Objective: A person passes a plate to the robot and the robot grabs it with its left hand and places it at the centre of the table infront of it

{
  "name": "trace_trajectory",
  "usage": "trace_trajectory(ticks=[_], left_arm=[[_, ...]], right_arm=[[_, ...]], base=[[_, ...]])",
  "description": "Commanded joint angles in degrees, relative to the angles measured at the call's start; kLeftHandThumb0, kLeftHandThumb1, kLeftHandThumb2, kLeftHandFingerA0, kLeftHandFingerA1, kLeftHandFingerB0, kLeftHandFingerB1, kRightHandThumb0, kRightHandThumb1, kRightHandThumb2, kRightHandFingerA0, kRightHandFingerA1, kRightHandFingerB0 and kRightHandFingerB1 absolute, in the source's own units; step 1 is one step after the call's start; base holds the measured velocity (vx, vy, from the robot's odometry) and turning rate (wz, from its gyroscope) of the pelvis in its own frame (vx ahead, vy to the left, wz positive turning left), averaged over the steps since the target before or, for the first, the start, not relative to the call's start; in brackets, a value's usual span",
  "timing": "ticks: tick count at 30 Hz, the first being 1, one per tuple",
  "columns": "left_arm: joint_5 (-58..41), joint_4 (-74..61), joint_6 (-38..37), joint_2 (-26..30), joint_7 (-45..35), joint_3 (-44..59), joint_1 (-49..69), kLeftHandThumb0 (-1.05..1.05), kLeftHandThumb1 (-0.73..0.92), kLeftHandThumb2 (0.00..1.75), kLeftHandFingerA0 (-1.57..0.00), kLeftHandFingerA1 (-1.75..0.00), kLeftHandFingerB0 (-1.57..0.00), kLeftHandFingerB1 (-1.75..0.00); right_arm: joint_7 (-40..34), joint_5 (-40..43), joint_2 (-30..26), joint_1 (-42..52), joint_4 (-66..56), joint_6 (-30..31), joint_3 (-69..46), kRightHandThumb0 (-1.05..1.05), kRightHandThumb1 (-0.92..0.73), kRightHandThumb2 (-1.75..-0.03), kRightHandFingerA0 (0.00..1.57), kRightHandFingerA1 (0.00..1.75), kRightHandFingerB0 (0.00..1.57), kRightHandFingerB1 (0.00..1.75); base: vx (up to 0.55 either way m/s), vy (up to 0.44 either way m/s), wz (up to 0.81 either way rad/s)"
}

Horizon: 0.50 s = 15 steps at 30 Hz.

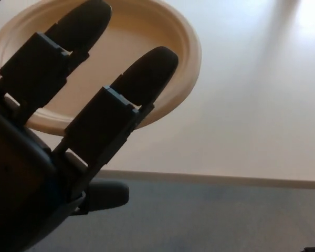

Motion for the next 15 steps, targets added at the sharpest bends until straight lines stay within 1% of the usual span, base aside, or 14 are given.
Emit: trace_trajectory(ticks=[1, 2, 3, 4, 5, 8, 10, 11, 12, 14, 15], left_arm=[[-6.5, -1.6, 0.8, 1.3, -0.2, 2.6, 2.7, -0.77, 0.46, 0.89, 0.00, -0.12, 0.00, -0.22], [-5.4, -1.6, 1.1, 1.7, -0.5, 2.9, 2.5, -0.88, 0.54, 0.93, 0.00, -0.06, 0.00, -0.13], [-4.0, -1.6, 1.3, 2.2, -0.9, 3.3, 2.3, -0.88, 0.54, 0.93, 0.00, -0.06, 0.00, -0.13], [-4.3, -0.4, 1.8, 2.2, -0.7, 3.0, 2.0, -0.77, 0.46, 0.88, 0.00, -0.14, 0.00, -0.18], [-4.5, 0.0, 1.9, 2.2, -0.6, 2.9, 1.9, -0.77, 0.46, 0.88, 0.00, -0.14, 0.00, -0.18], [-1.0, 3.5, 2.1, 3.0, -0.1, 2.8, -0.3, -0.77, 0.46, 0.88, 0.00, -0.15, 0.00, -0.16], [-0.4, 4.7, 1.9, 3.0, 0.5, 2.9, -0.8, -0.76, 0.45, 0.88, 0.00, -0.18, 0.00, -0.16], [0.1, 6.6, 1.7, 2.9, 1.3, 2.4, -1.9, -0.75, 0.44, 0.88, 0.00, -0.24, 0.00, -0.18], [1.2, 8.7, 1.7, 2.9, 1.7, 1.6, -2.7, -0.78, 0.46, 0.89, -0.01, -0.25, 0.00, -0.17], [2.6, 11.3, 1.6, 3.3, 2.3, 1.0, -4.7, -0.78, 0.46, 0.90, -0.01, -0.26, 0.00, -0.16], [2.9, 12.2, 1.7, 3.2, 2.4, 0.6, -5.0, -0.77, 0.45, 0.87, -0.07, -0.25, 0.00, -0.16]], right_arm=[[0.6, -0.5, -1.0, -0.2, 0.3, 0.4, 0.2, -0.79, -0.80, -0.64, 0.28, 0.57, 0.26, 0.45], [0.7, -0.5, -1.1, -0.1, 0.3, 0.3, 0.2, -0.79, -0.80, -0.64, 0.28, 0.58, 0.25, 0.45], [0.8, -0.5, -1.1, -0.1, 0.3, 0.2, 0.2, -0.79, -0.80, -0.64, 0.28, 0.58, 0.25, 0.45], [1.1, -0.3, -1.1, -0.1, 0.4, 0.1, 0.0, -0.78, -0.80, -0.64, 0.28, 0.58, 0.25, 0.46], [1.2, -0.2, -1.1, -0.1, 0.5, 0.0, 0.0, -0.78, -0.80, -0.64, 0.28, 0.58, 0.25, 0.46], [1.3, 0.0, -1.1, -0.3, 1.0, -0.2, -0.2, -0.81, -0.80, -0.64, 0.27, 0.60, 0.25, 0.48], [0.9, -0.6, -1.0, -0.5, 0.9, 0.0, 0.3, -0.82, -0.80, -0.64, 0.28, 0.60, 0.25, 0.47], [0.7, -0.9, -0.9, -0.6, 0.8, 0.4, 0.6, -0.81, -0.81, -0.64, 0.27, 0.59, 0.25, 0.47], [0.9, -0.7, -1.0, -0.6, 0.7, 0.3, 0.5, -0.80, -0.80, -0.64, 0.30, 0.59, 0.26, 0.47], [1.2, -0.3, -1.0, -1.6, 0.6, 0.4, 0.2, -0.79, -0.80, -0.64, 0.31, 0.60, 0.26, 0.47], [1.4, -0.2, -1.0, -1.7, 0.6, 0.5, 0.1, -0.79, -0.81, -0.64, 0.29, 0.60, 0.27, 0.48]], base=[[0.00, 0.000, 0.00], [0.00, 0.000, 0.00], [0.00, 0.000, 0.00], [0.00, 0.000, 0.00], [0.00, 0.000, 0.00], [0.00, 0.000, 0.00], [0.00, 0.000, 0.00], [0.00, 0.000, 0.00], [0.00, 0.000, 0.00], [0.00, 0.000, 0.00], [0.00, 0.000, 0.00]])
